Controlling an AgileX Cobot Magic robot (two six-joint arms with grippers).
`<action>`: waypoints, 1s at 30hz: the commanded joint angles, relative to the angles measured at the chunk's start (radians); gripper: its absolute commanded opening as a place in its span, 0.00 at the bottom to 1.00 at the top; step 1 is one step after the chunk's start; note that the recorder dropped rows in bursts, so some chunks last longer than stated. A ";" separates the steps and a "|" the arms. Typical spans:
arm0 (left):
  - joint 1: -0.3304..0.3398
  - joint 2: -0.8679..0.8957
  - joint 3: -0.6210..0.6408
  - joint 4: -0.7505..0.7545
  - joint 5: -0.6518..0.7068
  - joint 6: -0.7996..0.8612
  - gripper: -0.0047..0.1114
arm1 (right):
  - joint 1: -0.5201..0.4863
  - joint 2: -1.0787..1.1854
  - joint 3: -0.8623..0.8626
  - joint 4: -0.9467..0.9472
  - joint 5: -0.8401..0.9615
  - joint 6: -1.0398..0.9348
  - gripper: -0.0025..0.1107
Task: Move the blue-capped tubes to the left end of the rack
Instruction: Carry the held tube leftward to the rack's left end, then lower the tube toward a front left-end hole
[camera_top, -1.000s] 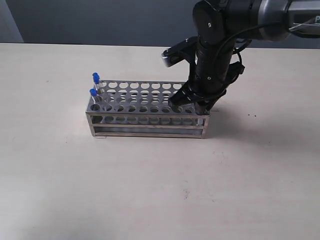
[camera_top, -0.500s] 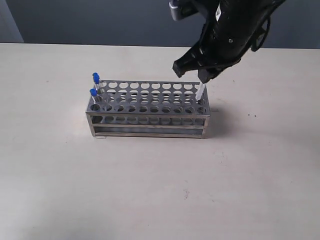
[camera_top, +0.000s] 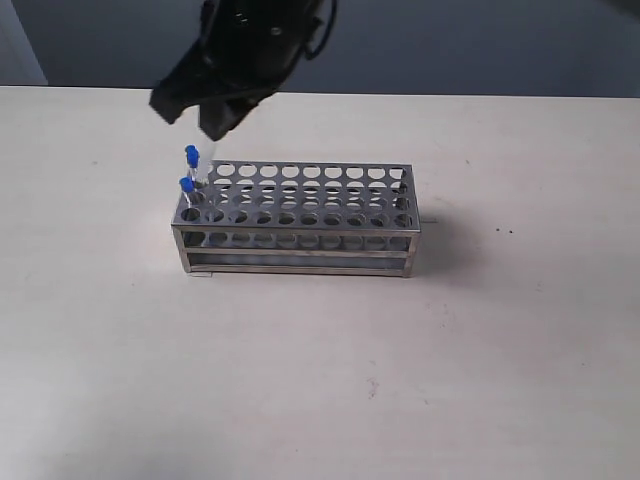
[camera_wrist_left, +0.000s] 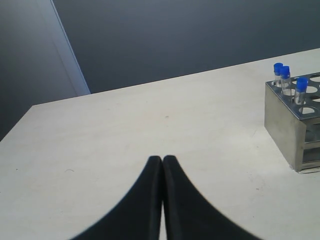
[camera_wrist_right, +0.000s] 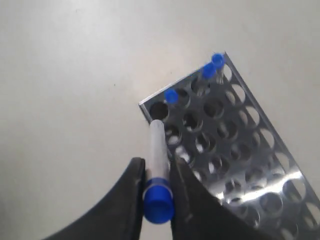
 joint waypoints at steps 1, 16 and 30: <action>-0.013 0.004 -0.002 0.004 -0.013 -0.003 0.04 | 0.021 0.156 -0.183 -0.027 0.015 0.021 0.02; -0.013 0.004 -0.002 0.004 -0.013 -0.003 0.04 | 0.020 0.195 -0.213 -0.074 0.015 0.059 0.02; -0.013 0.004 -0.002 0.004 -0.013 -0.003 0.04 | 0.020 0.206 -0.183 -0.075 0.015 0.084 0.02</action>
